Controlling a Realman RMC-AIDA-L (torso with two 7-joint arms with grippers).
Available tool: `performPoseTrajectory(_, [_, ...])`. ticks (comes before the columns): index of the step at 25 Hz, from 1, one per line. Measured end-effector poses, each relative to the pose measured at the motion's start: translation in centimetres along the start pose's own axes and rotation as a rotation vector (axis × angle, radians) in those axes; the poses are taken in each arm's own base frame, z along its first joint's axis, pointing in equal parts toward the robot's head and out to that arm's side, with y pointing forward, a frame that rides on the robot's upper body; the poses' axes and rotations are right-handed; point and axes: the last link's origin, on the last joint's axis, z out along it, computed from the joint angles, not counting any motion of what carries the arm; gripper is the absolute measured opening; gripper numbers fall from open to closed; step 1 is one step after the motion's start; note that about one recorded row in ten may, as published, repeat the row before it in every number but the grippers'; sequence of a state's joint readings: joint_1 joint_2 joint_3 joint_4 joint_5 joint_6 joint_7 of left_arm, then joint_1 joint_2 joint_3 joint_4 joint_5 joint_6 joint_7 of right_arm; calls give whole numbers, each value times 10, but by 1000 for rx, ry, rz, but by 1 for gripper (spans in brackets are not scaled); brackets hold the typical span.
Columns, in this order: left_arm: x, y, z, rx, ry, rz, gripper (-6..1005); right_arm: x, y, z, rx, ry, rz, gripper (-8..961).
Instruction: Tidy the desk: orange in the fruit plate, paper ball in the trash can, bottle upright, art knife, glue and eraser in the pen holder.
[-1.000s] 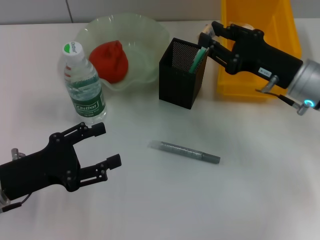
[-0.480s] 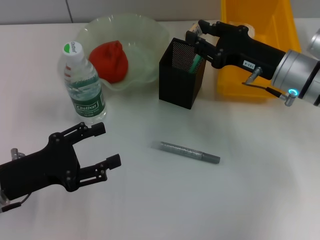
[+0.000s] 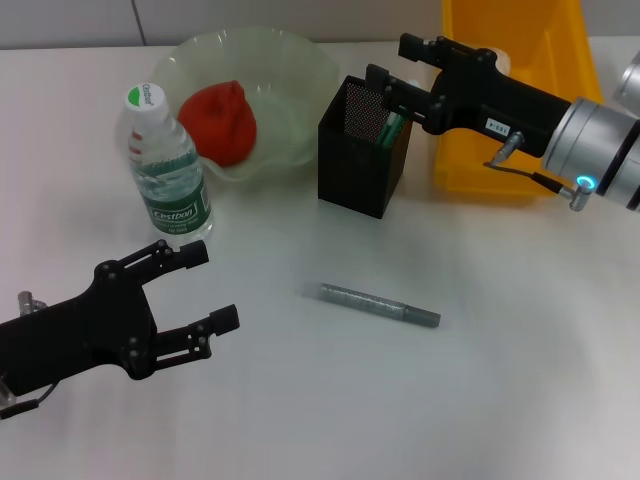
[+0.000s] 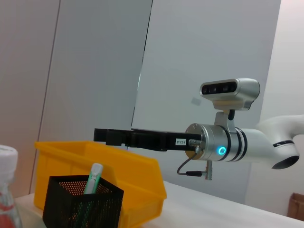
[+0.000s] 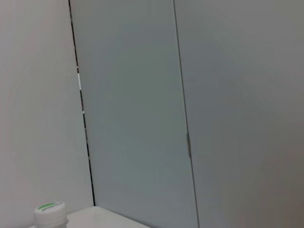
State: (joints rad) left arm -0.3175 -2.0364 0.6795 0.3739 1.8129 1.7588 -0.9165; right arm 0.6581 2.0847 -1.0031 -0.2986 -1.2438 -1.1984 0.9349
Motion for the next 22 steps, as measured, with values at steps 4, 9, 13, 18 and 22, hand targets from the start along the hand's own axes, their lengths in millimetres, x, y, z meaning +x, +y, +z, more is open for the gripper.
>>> performPoseTrajectory(4, [0,0,0,-3,1,0,840,-13,9,-7,-87,-72,74,632])
performPoseTrajectory(9, [0,0,0,-4,0,1,840,-29,23,-21,-273,-64,124,630])
performPoseTrajectory(13, [1,0,-1,-3,-1,3,840,-29,32,-22,-401,103,107,629])
performPoseTrajectory(18, [0,0,-1,-7,-6,4,840,-22,36,-21,-469,322,57,627])
performPoseTrajectory(22, [0,-1,-1,-7,-12,7,840,-15,38,-17,-507,523,3,626])
